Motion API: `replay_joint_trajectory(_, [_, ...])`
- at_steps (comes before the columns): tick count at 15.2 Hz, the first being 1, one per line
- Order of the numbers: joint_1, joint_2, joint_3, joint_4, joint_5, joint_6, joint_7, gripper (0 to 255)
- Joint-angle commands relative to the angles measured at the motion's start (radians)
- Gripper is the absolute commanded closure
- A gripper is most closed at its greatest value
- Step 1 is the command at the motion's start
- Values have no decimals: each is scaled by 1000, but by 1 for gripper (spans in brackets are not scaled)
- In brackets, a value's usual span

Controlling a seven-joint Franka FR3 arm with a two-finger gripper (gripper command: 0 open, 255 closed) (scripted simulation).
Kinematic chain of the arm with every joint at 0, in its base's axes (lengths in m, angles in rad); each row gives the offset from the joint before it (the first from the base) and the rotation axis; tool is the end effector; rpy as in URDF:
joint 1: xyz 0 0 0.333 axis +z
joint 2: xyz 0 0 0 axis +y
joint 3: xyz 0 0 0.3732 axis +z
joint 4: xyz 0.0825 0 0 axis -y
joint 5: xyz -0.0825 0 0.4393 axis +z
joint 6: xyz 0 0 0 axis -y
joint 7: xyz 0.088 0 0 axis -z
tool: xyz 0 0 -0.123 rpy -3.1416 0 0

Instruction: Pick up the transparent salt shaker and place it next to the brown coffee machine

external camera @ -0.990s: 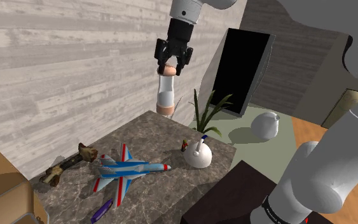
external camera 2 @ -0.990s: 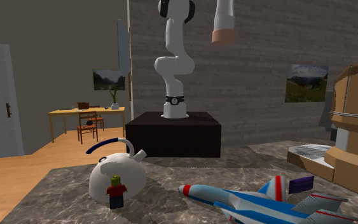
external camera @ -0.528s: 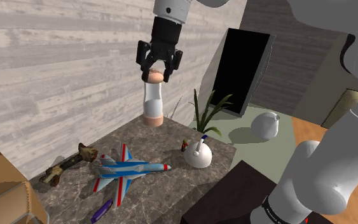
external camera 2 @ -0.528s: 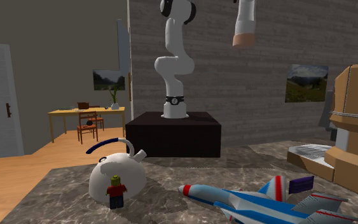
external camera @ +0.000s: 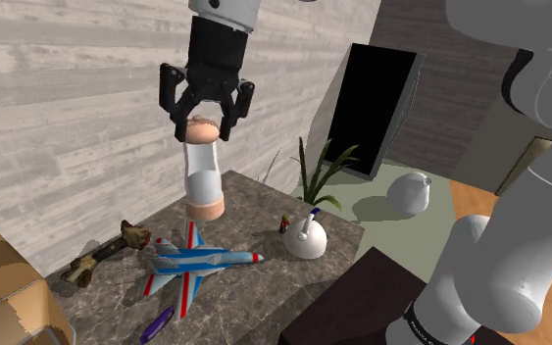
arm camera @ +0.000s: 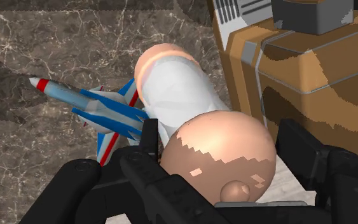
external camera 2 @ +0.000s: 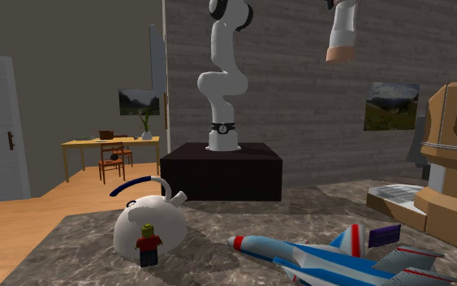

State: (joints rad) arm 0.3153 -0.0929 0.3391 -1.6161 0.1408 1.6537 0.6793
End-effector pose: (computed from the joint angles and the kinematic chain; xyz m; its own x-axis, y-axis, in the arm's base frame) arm 0.4499 0.3789 0.7024 0.9992 -0.0295 0.0279 -0.0245 -0.9863 -0.1634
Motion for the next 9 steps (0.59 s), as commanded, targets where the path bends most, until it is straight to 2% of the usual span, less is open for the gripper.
replay_joint_trajectory(1, [22,36,31,34,-17,7,56,255])
replay_joint_trajectory(9, [142,210,141,226,-123,-8,280,255])
